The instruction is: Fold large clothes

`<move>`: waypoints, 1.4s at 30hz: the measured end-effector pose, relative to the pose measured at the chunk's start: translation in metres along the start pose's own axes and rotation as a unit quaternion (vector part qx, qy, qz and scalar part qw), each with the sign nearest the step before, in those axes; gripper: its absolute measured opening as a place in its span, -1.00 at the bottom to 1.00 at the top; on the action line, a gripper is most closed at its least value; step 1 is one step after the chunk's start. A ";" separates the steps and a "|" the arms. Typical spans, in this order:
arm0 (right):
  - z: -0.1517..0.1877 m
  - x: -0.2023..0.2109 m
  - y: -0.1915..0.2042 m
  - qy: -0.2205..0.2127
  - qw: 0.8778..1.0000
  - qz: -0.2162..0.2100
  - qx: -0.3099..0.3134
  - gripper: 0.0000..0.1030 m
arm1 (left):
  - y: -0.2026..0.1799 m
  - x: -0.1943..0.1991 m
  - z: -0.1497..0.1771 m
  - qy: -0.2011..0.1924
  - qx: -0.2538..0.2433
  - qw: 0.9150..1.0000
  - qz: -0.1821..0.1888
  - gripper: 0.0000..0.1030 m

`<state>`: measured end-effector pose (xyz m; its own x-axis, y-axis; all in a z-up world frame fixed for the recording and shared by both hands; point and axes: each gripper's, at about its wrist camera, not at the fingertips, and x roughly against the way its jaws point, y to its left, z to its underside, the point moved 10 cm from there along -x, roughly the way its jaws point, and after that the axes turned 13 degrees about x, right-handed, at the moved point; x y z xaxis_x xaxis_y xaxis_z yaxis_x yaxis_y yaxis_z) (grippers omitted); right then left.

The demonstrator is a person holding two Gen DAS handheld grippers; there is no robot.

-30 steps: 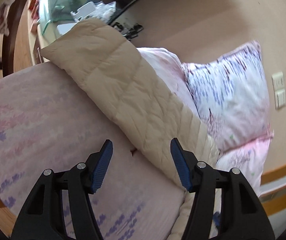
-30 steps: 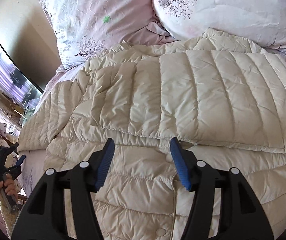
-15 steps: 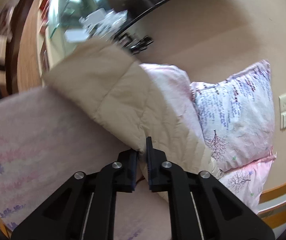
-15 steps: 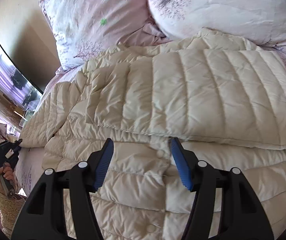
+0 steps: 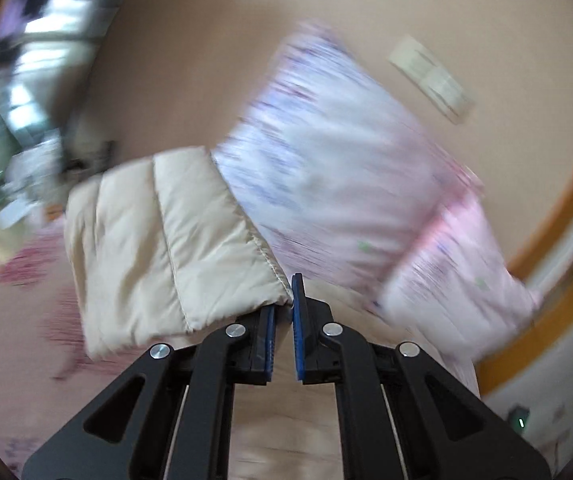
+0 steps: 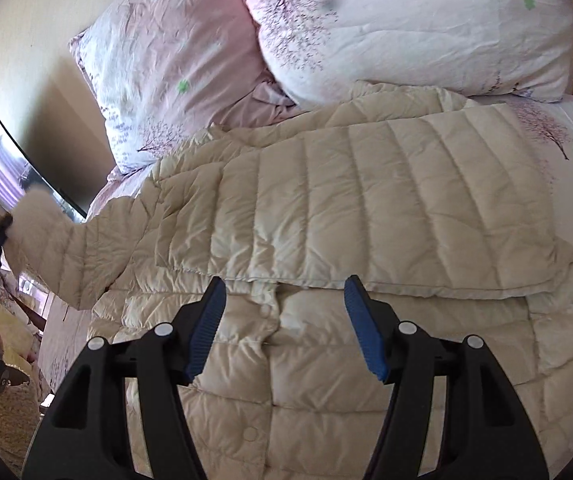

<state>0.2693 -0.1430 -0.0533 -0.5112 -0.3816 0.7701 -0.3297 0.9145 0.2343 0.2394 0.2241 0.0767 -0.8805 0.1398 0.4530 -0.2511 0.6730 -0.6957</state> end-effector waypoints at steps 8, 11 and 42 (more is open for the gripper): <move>0.007 0.007 -0.027 -0.002 1.000 0.019 -0.022 0.20 | -0.108 -0.069 0.133 0.144 -0.095 0.982 0.078 -0.88; 0.009 0.011 -0.040 -0.004 0.999 0.029 -0.030 0.20 | -0.117 -0.083 0.177 0.188 -0.125 0.971 0.079 -0.88; -0.002 0.038 0.066 -0.072 0.976 0.011 0.205 0.20 | -0.065 -0.064 0.182 0.252 -0.018 0.960 0.121 0.59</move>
<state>0.2291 -0.0967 -0.0071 -0.6178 -0.4048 0.6741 -0.5929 0.8030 -0.0612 0.2387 0.0394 -0.0086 -0.6031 0.6218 0.4996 -0.0423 0.6005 -0.7985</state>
